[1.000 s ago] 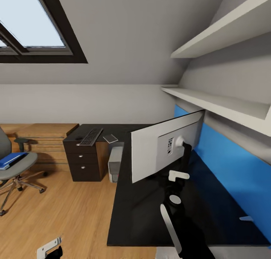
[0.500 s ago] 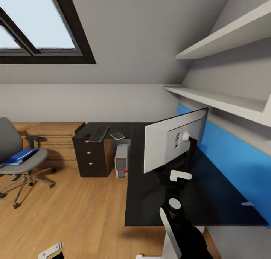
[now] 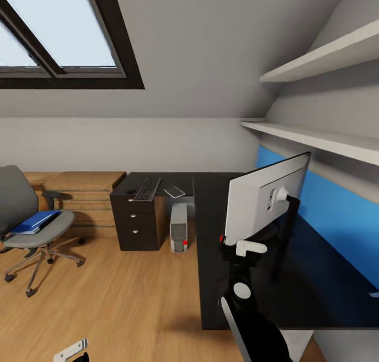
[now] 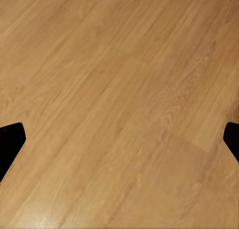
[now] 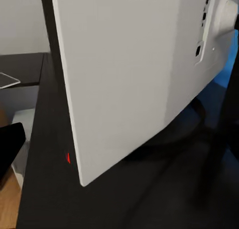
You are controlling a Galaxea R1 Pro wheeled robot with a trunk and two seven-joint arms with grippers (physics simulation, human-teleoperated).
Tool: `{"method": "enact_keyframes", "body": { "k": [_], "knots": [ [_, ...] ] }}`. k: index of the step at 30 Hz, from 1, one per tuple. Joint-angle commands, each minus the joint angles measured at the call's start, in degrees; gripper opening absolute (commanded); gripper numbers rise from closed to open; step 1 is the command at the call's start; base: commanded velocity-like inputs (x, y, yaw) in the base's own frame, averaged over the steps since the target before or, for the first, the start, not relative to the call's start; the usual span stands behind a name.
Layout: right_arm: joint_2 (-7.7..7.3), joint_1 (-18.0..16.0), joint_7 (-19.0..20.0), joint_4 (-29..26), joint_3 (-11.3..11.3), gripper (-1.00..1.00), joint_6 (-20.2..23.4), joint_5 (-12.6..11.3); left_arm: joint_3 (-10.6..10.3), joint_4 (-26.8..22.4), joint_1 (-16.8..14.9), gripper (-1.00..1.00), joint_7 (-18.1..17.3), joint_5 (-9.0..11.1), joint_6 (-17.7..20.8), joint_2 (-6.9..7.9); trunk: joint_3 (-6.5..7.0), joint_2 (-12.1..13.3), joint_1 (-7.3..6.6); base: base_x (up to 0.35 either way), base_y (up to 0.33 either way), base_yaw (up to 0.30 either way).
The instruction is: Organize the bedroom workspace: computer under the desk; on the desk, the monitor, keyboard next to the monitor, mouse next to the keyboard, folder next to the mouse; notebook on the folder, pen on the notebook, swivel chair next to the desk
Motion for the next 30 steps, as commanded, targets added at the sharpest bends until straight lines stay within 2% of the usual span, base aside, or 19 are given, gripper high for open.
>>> {"method": "enact_keyframes", "body": {
  "k": [1, 9, 17, 22, 30],
  "knots": [
    [0.0, 0.0, -0.3, -0.1, 0.1, 1.0, 0.5, 0.3, -0.1, 0.1, 0.0, 1.0, 0.1, 0.6, -0.3, 0.02, -0.07, 0.0, 0.03, 0.245, 0.262, 0.0],
    [0.0, 0.1, -0.3, 0.0, 0.1, 1.0, 0.0, 0.6, -0.1, 0.1, 0.0, 1.0, 0.1, 0.6, -0.3, 0.01, -0.07, 0.0, 0.03, 0.197, 0.203, 0.0],
    [0.0, 0.2, -0.4, -0.1, 0.1, 1.0, -0.7, 0.7, 0.0, 0.1, 0.0, 1.0, 0.1, 0.6, -0.4, -0.03, -0.07, 0.0, 0.03, 0.027, 0.014, 0.0],
    [0.0, 0.2, -1.3, -0.1, -0.1, 1.0, -0.7, 0.7, -0.2, 0.1, 0.0, 1.0, 0.1, 0.5, -0.4, -0.05, -0.07, 0.0, 0.03, 0.192, 0.001, 0.0],
    [0.0, 0.2, -4.4, -0.1, -0.1, 1.0, -0.8, 0.7, -4.2, 0.1, 0.0, 1.0, 0.2, 0.7, -0.5, -0.02, -0.07, 0.0, 0.03, 0.046, 0.0, 0.0]
  ]
}}
